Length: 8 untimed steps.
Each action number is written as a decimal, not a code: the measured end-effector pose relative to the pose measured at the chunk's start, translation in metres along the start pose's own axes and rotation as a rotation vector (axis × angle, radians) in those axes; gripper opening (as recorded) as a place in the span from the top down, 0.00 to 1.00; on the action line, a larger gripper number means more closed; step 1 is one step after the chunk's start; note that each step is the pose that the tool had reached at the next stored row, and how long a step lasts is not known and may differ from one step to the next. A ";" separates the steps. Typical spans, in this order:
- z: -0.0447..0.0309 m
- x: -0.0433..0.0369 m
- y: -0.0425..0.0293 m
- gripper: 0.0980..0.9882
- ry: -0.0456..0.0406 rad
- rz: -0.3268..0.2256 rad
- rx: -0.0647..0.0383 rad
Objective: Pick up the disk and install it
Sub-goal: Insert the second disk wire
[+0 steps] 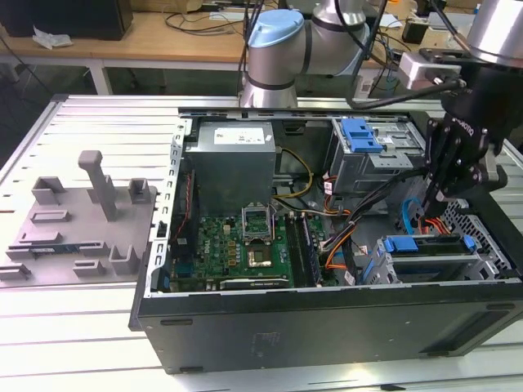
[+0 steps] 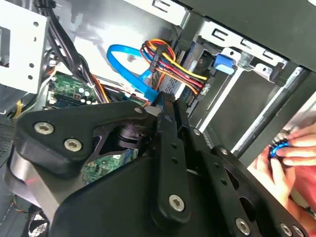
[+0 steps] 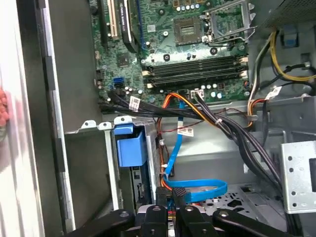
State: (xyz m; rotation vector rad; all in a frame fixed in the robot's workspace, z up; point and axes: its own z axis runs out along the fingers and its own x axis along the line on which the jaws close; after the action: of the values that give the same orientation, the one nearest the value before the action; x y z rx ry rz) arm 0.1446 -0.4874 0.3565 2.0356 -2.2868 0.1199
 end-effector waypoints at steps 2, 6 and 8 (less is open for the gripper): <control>0.0006 0.0054 0.0008 0.93 -0.0382 0.000 -0.004; 0.0022 0.0199 0.0005 0.93 -0.0900 -0.003 -0.010; 0.0029 0.0261 0.0000 0.93 -0.0967 -0.006 -0.011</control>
State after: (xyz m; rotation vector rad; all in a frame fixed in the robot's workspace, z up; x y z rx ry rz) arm 0.1416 -0.5135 0.3565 2.0875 -2.3306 0.0091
